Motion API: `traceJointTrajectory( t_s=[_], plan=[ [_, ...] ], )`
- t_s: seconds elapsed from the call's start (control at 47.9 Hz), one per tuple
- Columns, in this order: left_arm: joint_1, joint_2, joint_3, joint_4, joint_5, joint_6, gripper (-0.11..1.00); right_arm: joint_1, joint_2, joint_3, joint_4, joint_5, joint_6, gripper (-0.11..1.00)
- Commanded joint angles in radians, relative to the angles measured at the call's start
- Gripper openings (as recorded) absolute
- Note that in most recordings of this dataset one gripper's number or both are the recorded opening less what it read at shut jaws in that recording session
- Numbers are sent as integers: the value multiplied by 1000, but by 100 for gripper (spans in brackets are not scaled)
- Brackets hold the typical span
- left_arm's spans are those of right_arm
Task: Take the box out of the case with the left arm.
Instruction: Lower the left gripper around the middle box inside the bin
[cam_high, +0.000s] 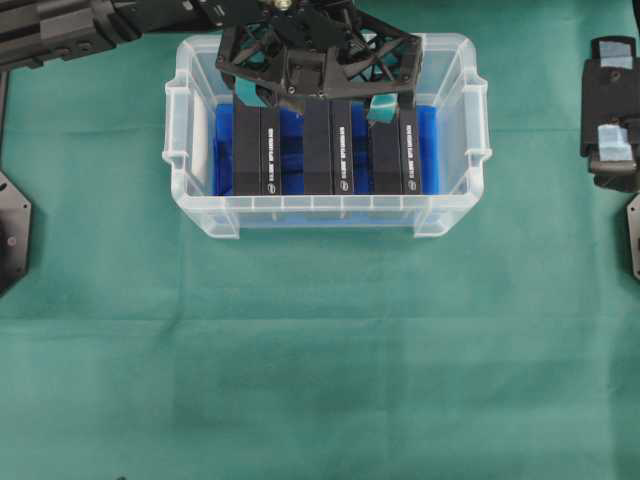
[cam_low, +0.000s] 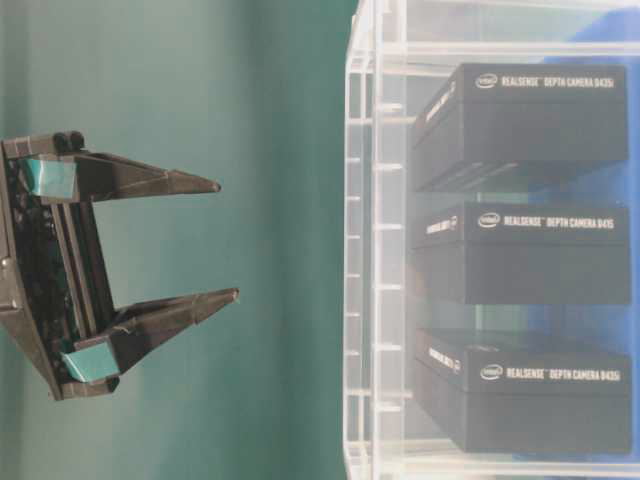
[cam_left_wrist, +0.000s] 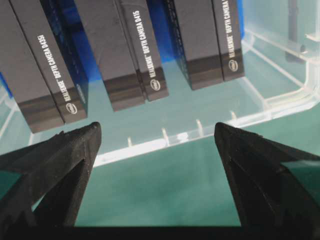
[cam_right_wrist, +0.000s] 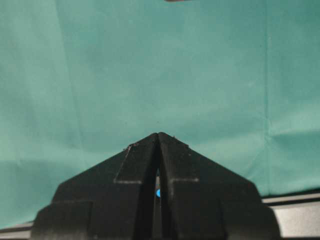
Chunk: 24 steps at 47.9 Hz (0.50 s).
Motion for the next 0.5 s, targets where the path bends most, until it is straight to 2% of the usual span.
traceJointTrajectory(
  t_s=[0.0,0.481],
  plan=[
    [3,-21,-20,8,0,2,97,0,-5,-21,-2,0,2,2],
    [3,-21,-20,9,-6,-2,97,-2,-5,-20,-2,-2,2,2]
  ],
)
